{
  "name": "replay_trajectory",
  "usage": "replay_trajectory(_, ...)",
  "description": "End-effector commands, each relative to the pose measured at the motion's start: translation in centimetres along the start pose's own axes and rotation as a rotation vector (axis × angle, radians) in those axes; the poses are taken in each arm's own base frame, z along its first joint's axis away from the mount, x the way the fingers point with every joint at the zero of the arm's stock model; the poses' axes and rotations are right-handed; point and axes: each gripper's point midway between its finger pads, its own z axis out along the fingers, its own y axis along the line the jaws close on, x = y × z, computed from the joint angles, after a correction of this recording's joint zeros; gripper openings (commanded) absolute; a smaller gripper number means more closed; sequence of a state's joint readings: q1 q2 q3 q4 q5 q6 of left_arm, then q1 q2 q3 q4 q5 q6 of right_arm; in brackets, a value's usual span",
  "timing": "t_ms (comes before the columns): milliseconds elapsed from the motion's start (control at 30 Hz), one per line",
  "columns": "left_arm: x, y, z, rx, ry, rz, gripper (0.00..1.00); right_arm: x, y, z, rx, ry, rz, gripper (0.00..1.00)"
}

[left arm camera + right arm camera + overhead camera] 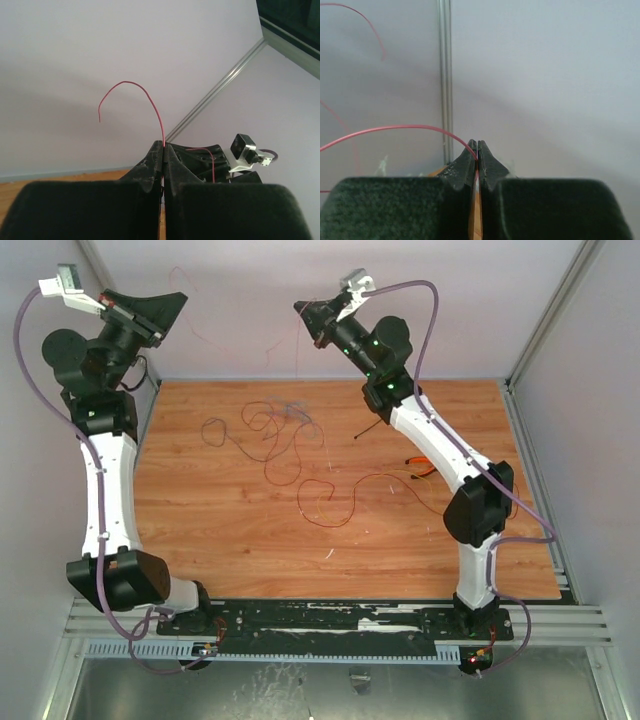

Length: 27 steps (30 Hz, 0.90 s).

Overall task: Zip-tie the wires
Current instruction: Pick up the cable at the center of the board.

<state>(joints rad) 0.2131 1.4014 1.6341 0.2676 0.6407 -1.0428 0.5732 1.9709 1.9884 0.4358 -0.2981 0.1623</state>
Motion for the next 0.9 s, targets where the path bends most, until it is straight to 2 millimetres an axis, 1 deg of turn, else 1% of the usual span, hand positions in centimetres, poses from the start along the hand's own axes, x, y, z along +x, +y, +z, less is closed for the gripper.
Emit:
replay_trajectory(0, -1.5, -2.7, -1.3, 0.068, -0.032, 0.041, 0.0, 2.0, -2.7, 0.2, 0.074, 0.128, -0.089, 0.0)
replay_trajectory(67, -1.6, -2.5, -1.6, 0.057, -0.035, 0.045, 0.0, 2.2, -3.4, 1.1, 0.08, 0.16, -0.111, 0.0)
replay_trajectory(133, -2.2, -1.5, -2.5, 0.021, -0.056, 0.047, 0.0, 1.6, -4.6, 1.8, 0.122, 0.167, -0.162, 0.0)
replay_trajectory(200, -3.0, -0.3, -4.2, -0.017, -0.094, 0.038, 0.0, 1.9, -6.6, 1.4, 0.198, 0.193, -0.232, 0.0)
replay_trajectory(233, -3.5, 0.5, -5.2, -0.041, -0.118, 0.033, 0.0, 2.9, -7.8, 0.8, 0.238, 0.225, -0.256, 0.0)
replay_trajectory(333, -5.0, 2.6, -8.2, -0.119, -0.186, 0.04, 0.0, 5.8, -11.0, -2.0, 0.338, 0.325, -0.278, 0.0)
replay_trajectory(400, -5.5, 3.8, -9.5, -0.157, -0.209, 0.038, 0.0, 7.3, -12.5, -4.4, 0.381, 0.359, -0.27, 0.0)
replay_trajectory(433, -5.6, 4.3, -10.0, -0.169, -0.215, 0.035, 0.0, 7.5, -13.1, -5.6, 0.404, 0.357, -0.265, 0.0)
replay_trajectory(500, -5.5, 4.5, -10.4, -0.172, -0.219, 0.023, 0.0, 7.6, -14.1, -8.1, 0.447, 0.335, -0.252, 0.0)
replay_trajectory(533, -5.4, 4.5, -10.5, -0.17, -0.22, 0.021, 0.0, 6.8, -14.3, -9.0, 0.461, 0.309, -0.247, 0.0)
replay_trajectory(567, -5.2, 4.6, -10.7, -0.17, -0.221, 0.014, 0.0, 6.7, -14.6, -10.0, 0.472, 0.303, -0.242, 0.0)
replay_trajectory(700, -4.6, 4.3, -11.0, -0.166, -0.218, 0.006, 0.0, 6.6, -15.7, -13.2, 0.53, 0.358, -0.285, 0.0)
replay_trajectory(767, -4.0, 3.7, -11.2, -0.147, -0.212, 0.002, 0.0, 6.5, -15.7, -15.0, 0.549, 0.419, -0.332, 0.0)
replay_trajectory(867, -2.1, 2.0, -11.0, -0.124, -0.178, 0.034, 0.0, 5.7, -15.4, -18.5, 0.609, 0.513, -0.384, 0.0)
